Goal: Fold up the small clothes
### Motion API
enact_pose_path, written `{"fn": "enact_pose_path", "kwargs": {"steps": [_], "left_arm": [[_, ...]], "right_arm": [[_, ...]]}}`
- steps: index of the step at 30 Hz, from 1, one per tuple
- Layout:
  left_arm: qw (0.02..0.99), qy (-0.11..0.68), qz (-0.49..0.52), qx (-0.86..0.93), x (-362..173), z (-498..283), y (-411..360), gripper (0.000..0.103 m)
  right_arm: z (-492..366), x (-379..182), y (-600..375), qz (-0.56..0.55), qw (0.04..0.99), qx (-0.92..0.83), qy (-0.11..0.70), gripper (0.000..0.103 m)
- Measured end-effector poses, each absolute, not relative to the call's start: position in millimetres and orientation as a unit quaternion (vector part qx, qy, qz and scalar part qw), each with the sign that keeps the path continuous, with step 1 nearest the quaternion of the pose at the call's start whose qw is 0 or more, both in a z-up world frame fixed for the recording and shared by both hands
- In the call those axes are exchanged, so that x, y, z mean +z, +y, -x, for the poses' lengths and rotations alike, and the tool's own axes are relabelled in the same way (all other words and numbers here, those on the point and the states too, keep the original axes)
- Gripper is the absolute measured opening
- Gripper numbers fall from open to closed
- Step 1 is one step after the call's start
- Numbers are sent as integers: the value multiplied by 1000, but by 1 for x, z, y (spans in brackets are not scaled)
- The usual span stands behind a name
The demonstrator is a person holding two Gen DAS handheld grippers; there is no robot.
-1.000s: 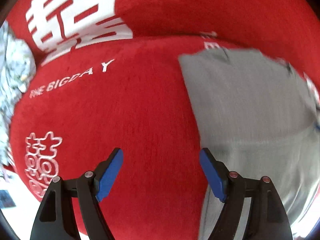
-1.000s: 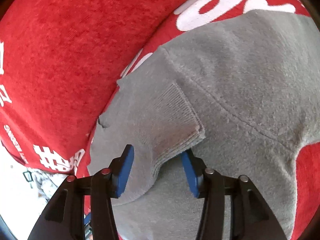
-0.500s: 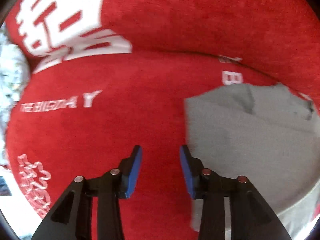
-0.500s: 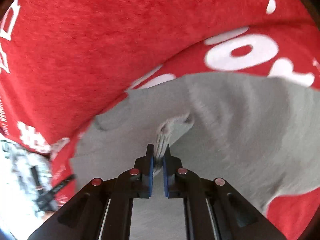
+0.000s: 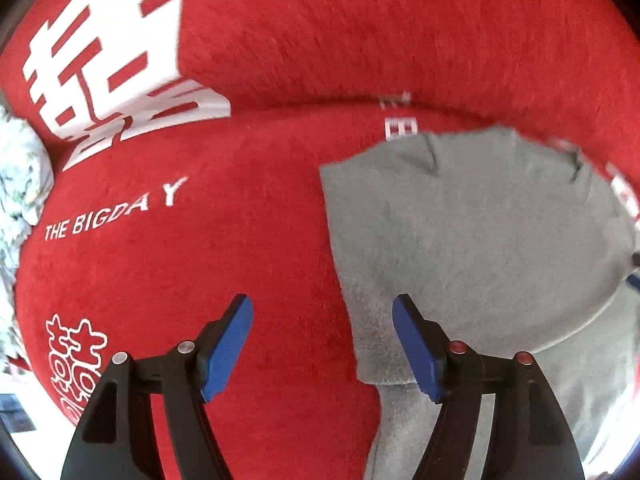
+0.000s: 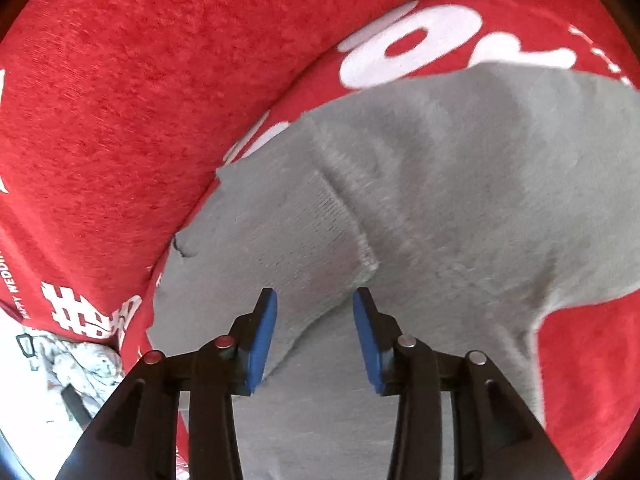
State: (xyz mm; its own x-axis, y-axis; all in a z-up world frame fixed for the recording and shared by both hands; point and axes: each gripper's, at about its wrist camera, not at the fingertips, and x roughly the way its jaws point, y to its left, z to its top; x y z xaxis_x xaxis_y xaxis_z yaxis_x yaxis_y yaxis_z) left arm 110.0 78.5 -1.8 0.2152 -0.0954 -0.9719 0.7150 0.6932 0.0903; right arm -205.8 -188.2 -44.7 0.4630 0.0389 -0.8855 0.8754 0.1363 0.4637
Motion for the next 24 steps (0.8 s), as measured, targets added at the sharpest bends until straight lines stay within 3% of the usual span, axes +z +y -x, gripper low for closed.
{"fn": "enact_pose_path", "kwargs": {"steps": [2, 3, 8, 11, 14, 15, 18, 24], "left_arm": [[724, 560, -305, -261, -17, -102, 78, 73], [728, 556, -306, -260, -21, -99, 82, 74], [731, 548, -307, -268, -15, -95, 92, 74], [725, 548, -318, -268, -8, -92, 93, 74], [722, 549, -321, -270, 0, -86, 93, 74], [720, 552, -320, -272, 2, -83, 93, 74], [707, 564, -318, -283, 6, -72, 92, 74], [683, 574, -323, -316, 13, -34, 83, 74]], "right_arm": [[200, -46, -187, -551, 631, -350, 418, 14], [193, -46, -184, -530, 633, -362, 433, 8], [205, -36, -171, -462, 632, -405, 473, 8], [233, -35, -173, -496, 607, -423, 455, 7], [249, -27, -169, -510, 604, -413, 452, 15], [253, -24, -165, -513, 606, -406, 453, 23], [261, -15, -147, -525, 613, -388, 446, 57], [249, -10, -95, -529, 622, -349, 461, 59]]}}
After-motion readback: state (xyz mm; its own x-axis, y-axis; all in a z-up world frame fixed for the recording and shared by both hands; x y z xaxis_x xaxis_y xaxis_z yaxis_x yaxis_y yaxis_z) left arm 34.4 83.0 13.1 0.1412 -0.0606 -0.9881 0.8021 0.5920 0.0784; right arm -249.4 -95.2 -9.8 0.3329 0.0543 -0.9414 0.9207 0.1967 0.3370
